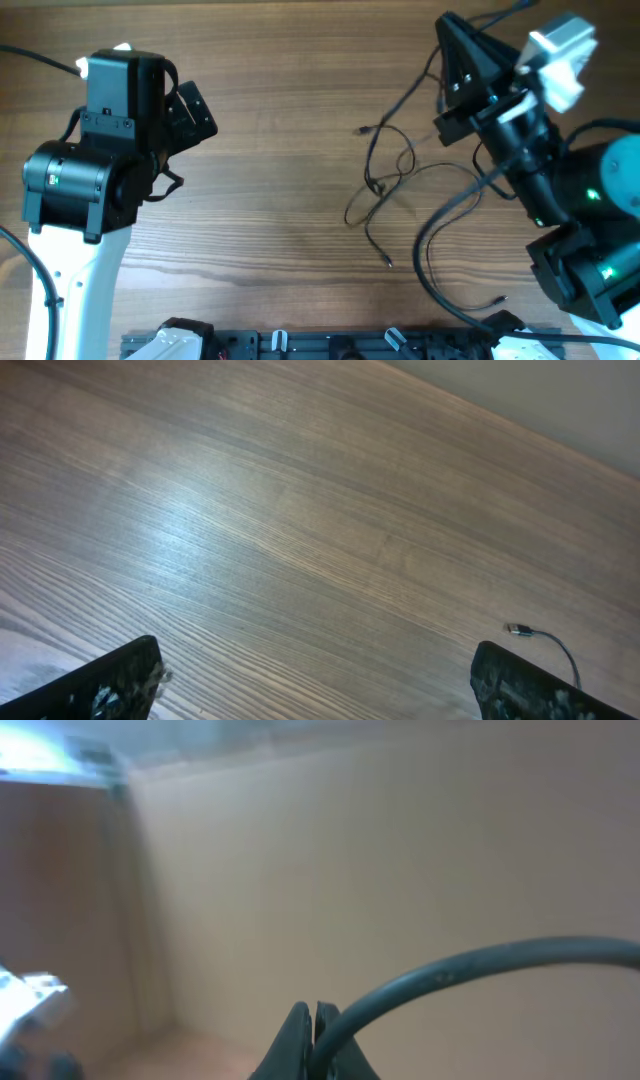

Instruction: Untangle cables

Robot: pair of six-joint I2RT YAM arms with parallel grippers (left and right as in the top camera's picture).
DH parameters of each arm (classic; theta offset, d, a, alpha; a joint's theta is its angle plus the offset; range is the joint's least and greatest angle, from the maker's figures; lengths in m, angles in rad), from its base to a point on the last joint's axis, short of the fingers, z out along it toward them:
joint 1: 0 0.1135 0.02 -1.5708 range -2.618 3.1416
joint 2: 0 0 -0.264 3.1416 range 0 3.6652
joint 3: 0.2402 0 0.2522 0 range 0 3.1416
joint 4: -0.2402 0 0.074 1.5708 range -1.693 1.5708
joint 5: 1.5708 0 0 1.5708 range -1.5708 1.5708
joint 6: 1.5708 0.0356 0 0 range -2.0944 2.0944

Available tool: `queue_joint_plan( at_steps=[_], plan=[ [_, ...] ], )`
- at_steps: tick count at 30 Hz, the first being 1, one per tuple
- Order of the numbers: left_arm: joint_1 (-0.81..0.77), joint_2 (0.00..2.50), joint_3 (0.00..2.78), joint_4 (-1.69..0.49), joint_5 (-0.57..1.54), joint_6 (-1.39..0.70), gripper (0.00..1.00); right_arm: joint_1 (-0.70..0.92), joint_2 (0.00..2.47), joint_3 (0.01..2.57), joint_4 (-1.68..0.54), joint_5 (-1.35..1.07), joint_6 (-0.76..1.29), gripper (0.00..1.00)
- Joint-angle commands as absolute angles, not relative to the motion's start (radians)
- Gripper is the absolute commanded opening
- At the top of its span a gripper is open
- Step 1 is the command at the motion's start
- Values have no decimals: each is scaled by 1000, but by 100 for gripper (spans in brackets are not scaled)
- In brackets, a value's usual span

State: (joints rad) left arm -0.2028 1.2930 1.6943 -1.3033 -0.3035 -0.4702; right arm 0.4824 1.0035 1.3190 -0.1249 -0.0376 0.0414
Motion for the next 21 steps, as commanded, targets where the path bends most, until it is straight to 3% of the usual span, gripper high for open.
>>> queue_joint_plan(
  at_steps=[1, 5, 8, 13, 16, 21],
  plan=[
    [-198, 1296, 1700, -1303, -295, -479, 100, 483, 1054, 1324, -262, 327, -43, 4],
    [-198, 1296, 1700, -1303, -295, -479, 100, 483, 1120, 1324, -353, 707, -46, 4],
    [-198, 1296, 1700, -1303, -295, -479, 100, 483, 1113, 1324, -345, 730, -51, 4],
    [-198, 1296, 1700, -1303, -295, -479, 100, 483, 1074, 1324, -342, 534, -52, 4],
    [-198, 1296, 1700, -1303, -295, -479, 100, 483, 1068, 1324, -363, 244, -81, 4],
    [-198, 1296, 1700, -1299, -289, -480, 100, 483, 1069, 1324, -403, -24, -105, 4]
  ],
)
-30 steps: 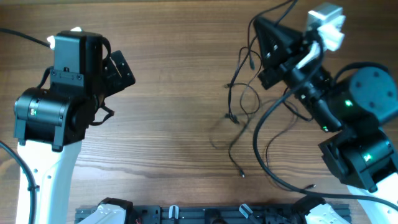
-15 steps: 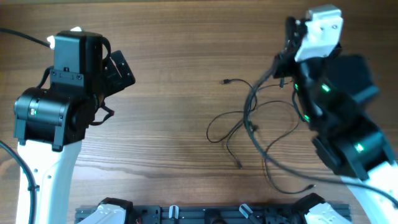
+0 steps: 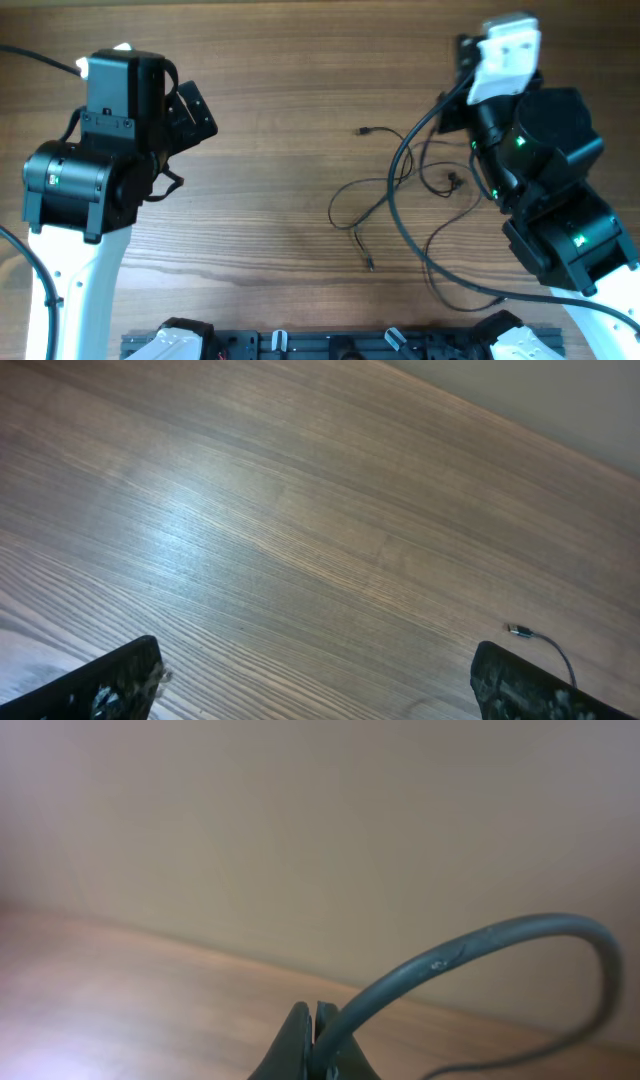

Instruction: Untangle cables

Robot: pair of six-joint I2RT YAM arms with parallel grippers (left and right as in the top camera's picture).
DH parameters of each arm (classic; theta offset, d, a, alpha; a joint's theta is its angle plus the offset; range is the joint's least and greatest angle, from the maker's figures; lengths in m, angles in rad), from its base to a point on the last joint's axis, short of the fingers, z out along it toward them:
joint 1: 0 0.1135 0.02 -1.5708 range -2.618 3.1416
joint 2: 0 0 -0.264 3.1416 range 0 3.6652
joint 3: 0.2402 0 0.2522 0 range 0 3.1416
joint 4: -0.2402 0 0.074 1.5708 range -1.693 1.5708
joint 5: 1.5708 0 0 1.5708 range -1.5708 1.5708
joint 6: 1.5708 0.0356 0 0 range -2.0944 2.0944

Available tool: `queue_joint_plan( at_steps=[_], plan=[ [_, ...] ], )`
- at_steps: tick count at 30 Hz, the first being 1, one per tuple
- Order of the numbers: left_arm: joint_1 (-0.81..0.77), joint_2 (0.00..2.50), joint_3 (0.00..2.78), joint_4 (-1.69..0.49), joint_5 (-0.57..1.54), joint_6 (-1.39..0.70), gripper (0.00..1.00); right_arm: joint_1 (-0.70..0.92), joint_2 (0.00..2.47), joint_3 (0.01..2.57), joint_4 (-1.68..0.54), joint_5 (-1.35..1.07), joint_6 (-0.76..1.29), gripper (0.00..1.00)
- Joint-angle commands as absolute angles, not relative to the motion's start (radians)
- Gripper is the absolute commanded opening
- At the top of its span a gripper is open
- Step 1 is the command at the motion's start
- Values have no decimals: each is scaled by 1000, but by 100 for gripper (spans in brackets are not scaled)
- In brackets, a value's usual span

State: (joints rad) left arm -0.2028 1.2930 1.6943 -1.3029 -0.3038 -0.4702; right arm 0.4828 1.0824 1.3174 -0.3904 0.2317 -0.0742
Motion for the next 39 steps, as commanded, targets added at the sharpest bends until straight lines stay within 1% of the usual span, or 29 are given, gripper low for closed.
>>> queue_joint_plan(
  at_steps=[1, 3, 6, 10, 12, 14, 16, 20, 22, 26, 29, 34, 36, 39],
  plan=[
    [-198, 1296, 1700, -1292, -270, -480, 100, 483, 1069, 1324, -413, -59, -104, 4],
    [-198, 1296, 1700, -1291, -216, -480, 100, 483, 1066, 1324, -432, -123, -101, 4],
    [-198, 1296, 1700, -1287, -191, -484, 100, 483, 1051, 1324, -434, -234, -46, 4],
    [-198, 1305, 1700, -1264, -32, -477, 100, 483, 1026, 1324, -423, -355, -45, 4],
    [-199, 1335, 1700, -1252, 163, -407, 100, 483, 1006, 1324, -409, -366, -27, 4],
    [-199, 1361, 1700, -1251, 318, -334, 94, 483, 993, 1324, -402, -369, -12, 4],
    [-199, 1400, 1700, -1245, 494, -293, 94, 483, 970, 1324, -397, -369, 7, 4],
    [-209, 1476, 1700, -1219, 746, -264, 95, 483, 939, 1324, -397, -364, 30, 4],
    [-232, 1510, 1700, -1207, 810, -264, 95, 483, 938, 1324, -398, -364, 33, 4],
    [-331, 1567, 1700, -1177, 830, -265, 96, 483, 937, 1324, -397, -337, 63, 4],
    [-428, 1604, 1700, -1131, 830, -268, 96, 483, 938, 1324, -400, -307, 67, 4],
    [-529, 1660, 1700, -1085, 830, -332, 91, 483, 937, 1324, -398, -285, 87, 4],
    [-553, 1691, 1700, -1071, 830, -359, 87, 483, 937, 1324, -397, -285, 89, 4],
    [-572, 1725, 1700, -1050, 830, -403, 86, 483, 937, 1324, -394, -285, 98, 4]
  ],
)
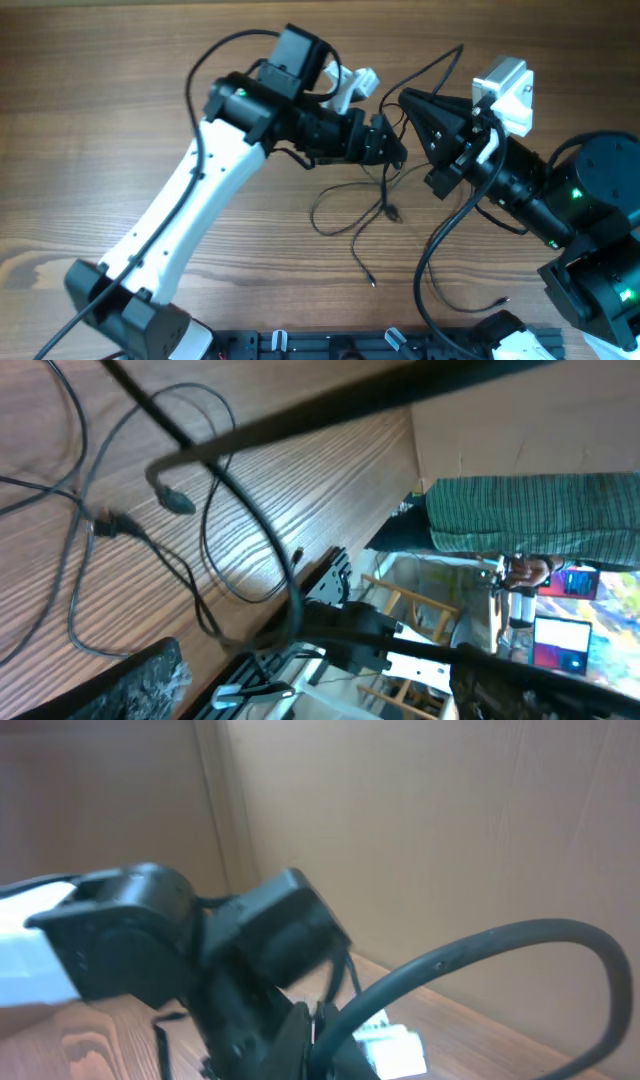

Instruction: Untangle cables

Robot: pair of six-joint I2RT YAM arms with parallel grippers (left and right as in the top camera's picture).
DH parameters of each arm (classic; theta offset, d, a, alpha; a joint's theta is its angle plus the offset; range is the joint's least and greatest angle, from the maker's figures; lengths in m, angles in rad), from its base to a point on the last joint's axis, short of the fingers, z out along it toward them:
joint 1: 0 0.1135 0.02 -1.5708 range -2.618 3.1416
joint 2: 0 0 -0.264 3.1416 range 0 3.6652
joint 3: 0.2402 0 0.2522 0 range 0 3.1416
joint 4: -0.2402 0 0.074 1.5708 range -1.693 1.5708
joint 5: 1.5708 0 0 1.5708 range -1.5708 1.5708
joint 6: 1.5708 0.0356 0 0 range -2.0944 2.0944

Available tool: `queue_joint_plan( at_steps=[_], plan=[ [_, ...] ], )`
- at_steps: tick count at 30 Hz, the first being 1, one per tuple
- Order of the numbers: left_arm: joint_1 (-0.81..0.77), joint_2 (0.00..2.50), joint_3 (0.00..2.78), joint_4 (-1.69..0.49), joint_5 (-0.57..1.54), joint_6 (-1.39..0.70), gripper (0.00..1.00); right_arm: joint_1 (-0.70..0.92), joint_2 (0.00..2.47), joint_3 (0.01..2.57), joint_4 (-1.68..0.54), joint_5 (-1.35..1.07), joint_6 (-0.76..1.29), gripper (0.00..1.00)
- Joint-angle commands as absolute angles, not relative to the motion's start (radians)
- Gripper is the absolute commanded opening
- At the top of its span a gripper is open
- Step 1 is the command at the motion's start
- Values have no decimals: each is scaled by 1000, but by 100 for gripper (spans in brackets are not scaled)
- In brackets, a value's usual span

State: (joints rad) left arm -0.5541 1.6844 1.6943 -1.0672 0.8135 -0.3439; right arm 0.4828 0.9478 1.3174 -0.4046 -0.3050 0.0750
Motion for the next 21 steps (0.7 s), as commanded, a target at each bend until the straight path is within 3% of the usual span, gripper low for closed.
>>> queue_joint_plan(
  at_steps=[1, 4, 8, 13, 21],
  plan=[
    [-580, 1735, 1700, -1040, 835, -406, 83, 483, 937, 1324, -392, -285, 108, 4],
    [-599, 1753, 1700, -1016, 837, -405, 72, 483, 937, 1324, -384, -285, 108, 4],
    [-598, 1753, 1700, -1006, 884, -395, 72, 483, 937, 1324, -402, -234, 107, 4],
    [-574, 1752, 1700, -1026, 965, -344, 97, 483, 937, 1324, -442, -67, 104, 4],
    [-434, 1752, 1700, -1047, 1026, -345, 100, 483, 927, 1324, -457, -91, 94, 4]
  ],
)
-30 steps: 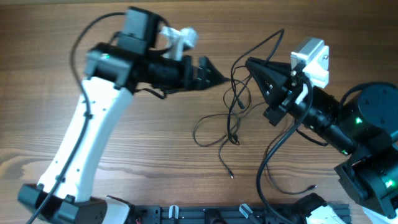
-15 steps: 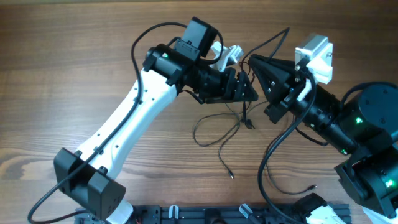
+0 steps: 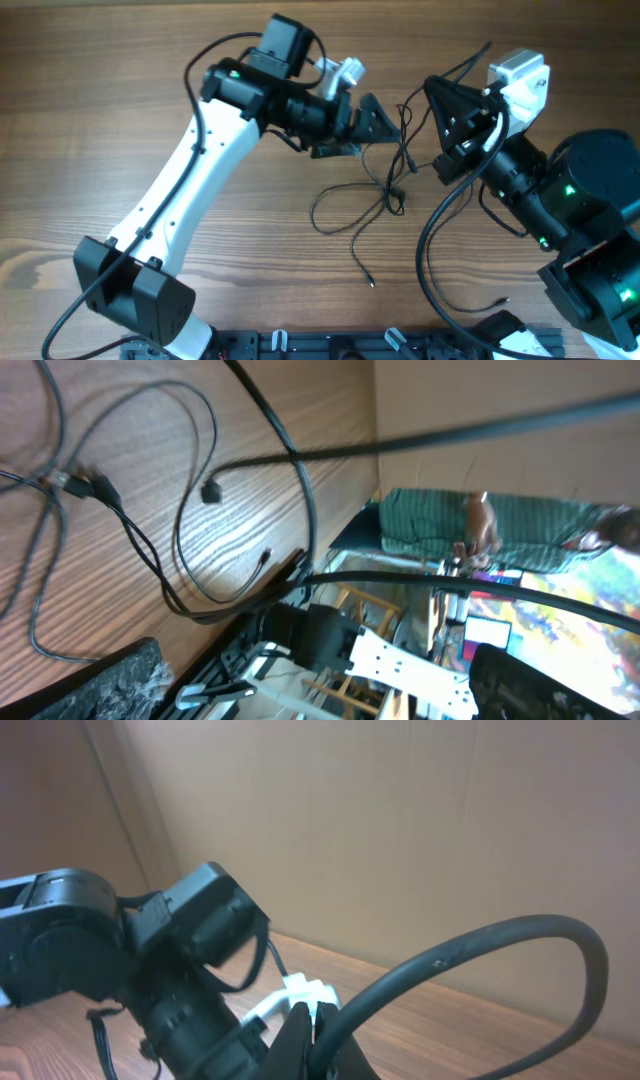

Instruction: Untangle cables

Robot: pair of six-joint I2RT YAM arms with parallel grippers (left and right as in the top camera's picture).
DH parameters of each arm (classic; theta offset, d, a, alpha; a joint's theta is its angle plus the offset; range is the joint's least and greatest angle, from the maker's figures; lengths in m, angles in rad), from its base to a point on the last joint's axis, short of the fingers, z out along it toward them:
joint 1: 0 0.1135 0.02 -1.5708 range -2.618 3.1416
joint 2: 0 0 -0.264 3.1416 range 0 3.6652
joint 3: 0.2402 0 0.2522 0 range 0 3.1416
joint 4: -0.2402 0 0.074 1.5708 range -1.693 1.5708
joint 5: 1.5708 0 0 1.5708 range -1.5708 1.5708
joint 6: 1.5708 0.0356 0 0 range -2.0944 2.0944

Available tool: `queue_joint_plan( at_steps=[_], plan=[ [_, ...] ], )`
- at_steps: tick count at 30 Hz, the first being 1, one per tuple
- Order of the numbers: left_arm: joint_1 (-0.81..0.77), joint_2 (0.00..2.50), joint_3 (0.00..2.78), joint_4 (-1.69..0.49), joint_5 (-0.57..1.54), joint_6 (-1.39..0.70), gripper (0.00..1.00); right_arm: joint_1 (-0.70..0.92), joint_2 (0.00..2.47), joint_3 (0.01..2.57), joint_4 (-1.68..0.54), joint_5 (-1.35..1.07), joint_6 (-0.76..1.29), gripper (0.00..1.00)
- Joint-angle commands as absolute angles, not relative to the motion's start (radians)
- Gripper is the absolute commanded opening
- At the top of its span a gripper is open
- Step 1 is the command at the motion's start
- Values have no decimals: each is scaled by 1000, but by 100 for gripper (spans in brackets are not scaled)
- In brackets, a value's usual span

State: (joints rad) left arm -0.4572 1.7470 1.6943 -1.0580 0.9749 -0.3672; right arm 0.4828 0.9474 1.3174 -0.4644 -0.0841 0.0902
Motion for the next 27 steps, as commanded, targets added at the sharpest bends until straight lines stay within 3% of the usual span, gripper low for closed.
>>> queue_joint_plan(
  at_steps=[1, 5, 11, 24, 26, 27],
  plan=[
    [-434, 1752, 1700, -1034, 1026, -353, 100, 483, 927, 1324, -452, -131, 93, 4],
    [-489, 1753, 1700, -974, 1020, -395, 100, 483, 927, 1324, -422, -214, 95, 4],
    [-573, 1753, 1700, -877, 783, -564, 100, 483, 925, 1324, -397, -271, 99, 4],
    [-579, 1755, 1700, -849, 744, -592, 100, 483, 925, 1324, -345, -319, 112, 4],
    [-586, 1756, 1700, -850, 738, -592, 94, 483, 925, 1324, -327, -316, 113, 4],
    [-586, 1756, 1700, -853, 738, -592, 81, 483, 925, 1324, -320, -315, 112, 4]
  ],
)
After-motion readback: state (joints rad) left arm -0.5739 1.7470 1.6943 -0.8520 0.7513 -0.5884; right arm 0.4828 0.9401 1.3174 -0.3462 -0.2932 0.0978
